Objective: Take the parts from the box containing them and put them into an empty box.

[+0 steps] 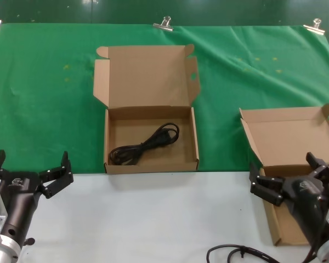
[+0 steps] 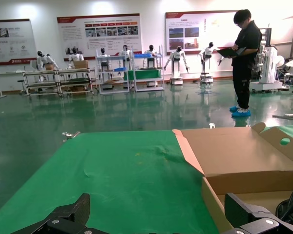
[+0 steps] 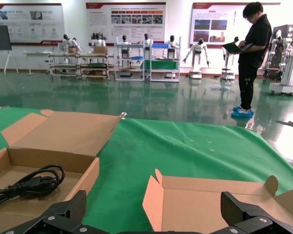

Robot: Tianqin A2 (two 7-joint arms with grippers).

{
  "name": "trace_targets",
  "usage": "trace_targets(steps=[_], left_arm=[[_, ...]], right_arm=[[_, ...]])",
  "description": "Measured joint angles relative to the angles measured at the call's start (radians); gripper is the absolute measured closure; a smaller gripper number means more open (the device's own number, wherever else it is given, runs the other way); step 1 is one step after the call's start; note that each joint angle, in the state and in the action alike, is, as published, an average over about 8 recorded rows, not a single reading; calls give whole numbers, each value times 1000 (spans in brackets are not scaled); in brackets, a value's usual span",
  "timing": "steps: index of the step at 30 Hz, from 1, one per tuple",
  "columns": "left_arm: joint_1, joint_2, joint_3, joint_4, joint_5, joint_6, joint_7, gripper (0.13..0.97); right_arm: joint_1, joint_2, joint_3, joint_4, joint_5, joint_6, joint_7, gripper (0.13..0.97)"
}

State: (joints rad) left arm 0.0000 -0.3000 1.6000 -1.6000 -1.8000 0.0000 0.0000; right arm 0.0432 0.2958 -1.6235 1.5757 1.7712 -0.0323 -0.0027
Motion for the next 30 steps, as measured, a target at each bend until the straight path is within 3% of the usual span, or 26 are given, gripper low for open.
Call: trace_targets(steps=[30], left_arm=[[0,0,0,0,0,0,0,132]], right_arm=[[0,0,0,0,0,0,0,129]])
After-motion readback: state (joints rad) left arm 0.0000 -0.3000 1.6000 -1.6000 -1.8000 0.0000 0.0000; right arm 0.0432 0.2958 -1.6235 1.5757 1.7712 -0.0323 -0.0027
